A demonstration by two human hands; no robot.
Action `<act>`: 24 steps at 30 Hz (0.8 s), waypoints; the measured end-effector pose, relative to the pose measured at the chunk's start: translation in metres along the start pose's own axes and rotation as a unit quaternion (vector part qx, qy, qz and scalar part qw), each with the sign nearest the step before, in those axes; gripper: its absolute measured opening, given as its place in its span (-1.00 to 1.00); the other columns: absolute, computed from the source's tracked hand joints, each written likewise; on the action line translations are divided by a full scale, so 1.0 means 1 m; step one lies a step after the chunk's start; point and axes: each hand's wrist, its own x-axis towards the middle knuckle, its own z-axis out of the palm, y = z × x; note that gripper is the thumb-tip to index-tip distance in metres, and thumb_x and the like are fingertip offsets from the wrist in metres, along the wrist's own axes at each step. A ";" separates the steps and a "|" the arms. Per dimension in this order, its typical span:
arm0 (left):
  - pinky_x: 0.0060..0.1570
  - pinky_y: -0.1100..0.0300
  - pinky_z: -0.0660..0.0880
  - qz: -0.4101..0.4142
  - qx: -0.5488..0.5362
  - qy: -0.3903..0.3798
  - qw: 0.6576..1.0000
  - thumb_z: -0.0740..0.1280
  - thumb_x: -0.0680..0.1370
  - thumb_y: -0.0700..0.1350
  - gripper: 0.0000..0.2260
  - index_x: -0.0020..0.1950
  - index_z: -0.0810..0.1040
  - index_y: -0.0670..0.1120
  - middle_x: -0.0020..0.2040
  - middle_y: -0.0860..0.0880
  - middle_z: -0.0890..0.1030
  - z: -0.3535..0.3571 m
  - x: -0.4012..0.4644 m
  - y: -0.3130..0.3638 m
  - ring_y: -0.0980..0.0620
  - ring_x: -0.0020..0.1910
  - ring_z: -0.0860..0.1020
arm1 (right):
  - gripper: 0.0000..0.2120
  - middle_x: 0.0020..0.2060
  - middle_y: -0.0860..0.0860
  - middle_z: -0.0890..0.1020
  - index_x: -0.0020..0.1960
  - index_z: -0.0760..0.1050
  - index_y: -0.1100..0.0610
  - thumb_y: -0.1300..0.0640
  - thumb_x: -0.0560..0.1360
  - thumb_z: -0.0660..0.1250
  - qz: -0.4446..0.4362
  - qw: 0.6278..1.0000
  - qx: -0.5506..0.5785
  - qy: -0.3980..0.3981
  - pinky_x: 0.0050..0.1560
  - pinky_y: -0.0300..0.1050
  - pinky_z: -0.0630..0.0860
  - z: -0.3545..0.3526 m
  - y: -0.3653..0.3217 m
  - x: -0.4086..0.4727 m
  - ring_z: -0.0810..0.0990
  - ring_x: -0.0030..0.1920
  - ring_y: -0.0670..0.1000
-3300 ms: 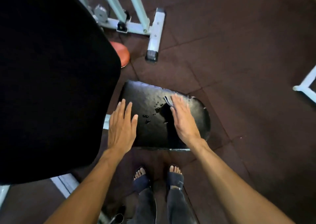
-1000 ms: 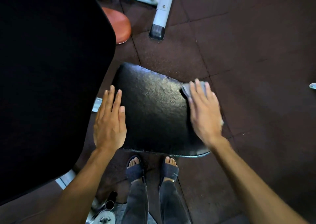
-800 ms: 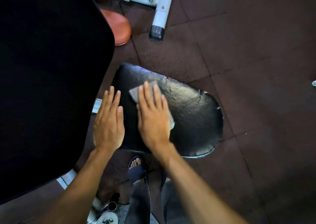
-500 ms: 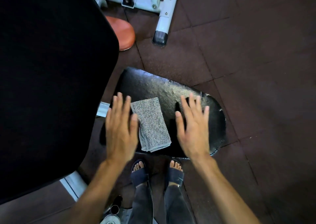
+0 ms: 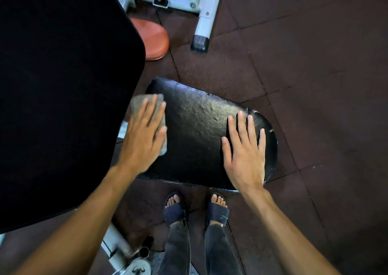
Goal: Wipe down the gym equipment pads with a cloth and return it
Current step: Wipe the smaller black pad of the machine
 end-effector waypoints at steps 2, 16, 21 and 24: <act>0.53 -0.17 0.12 -0.004 0.017 -0.003 1.000 -0.02 0.66 -0.01 -0.48 0.61 0.01 -0.12 0.63 -0.09 -0.02 0.008 -0.037 0.019 -0.06 0.62 -0.07 | -0.50 0.58 -0.02 0.06 0.57 0.02 0.01 -0.06 0.65 -0.07 0.005 1.000 -0.007 0.006 0.55 0.17 -0.01 0.002 -0.001 0.000 -0.06 0.59 0.03; 0.57 -0.11 0.03 0.047 -0.102 0.049 0.992 0.01 0.69 -0.08 -0.55 0.60 0.11 -0.05 0.63 -0.04 0.04 0.019 0.022 0.085 0.01 0.61 -0.04 | -0.56 0.52 -0.03 0.27 0.51 0.25 0.07 0.06 0.64 0.12 0.065 0.938 0.336 0.058 0.57 0.07 0.02 -0.021 0.000 0.002 0.12 0.55 -0.12; 0.58 -0.02 -0.03 -0.094 -0.101 0.102 0.985 -0.07 0.67 -0.02 -0.52 0.59 0.12 -0.10 0.62 -0.07 0.09 0.026 0.000 0.055 0.02 0.61 0.02 | -0.36 0.58 0.11 -0.07 0.58 -0.05 0.12 -0.13 0.62 0.06 0.020 0.990 0.138 0.014 0.56 0.15 -0.11 -0.006 -0.064 0.041 -0.14 0.58 0.11; 0.57 0.11 -0.11 -0.096 -0.127 0.100 0.982 -0.07 0.68 -0.03 -0.52 0.59 0.11 -0.12 0.62 -0.07 0.08 0.026 -0.001 0.054 0.05 0.60 0.00 | -0.32 0.58 0.13 -0.08 0.57 -0.09 0.17 -0.13 0.60 0.04 0.049 0.997 0.063 0.003 0.56 0.18 -0.08 0.014 -0.087 0.048 -0.15 0.58 0.13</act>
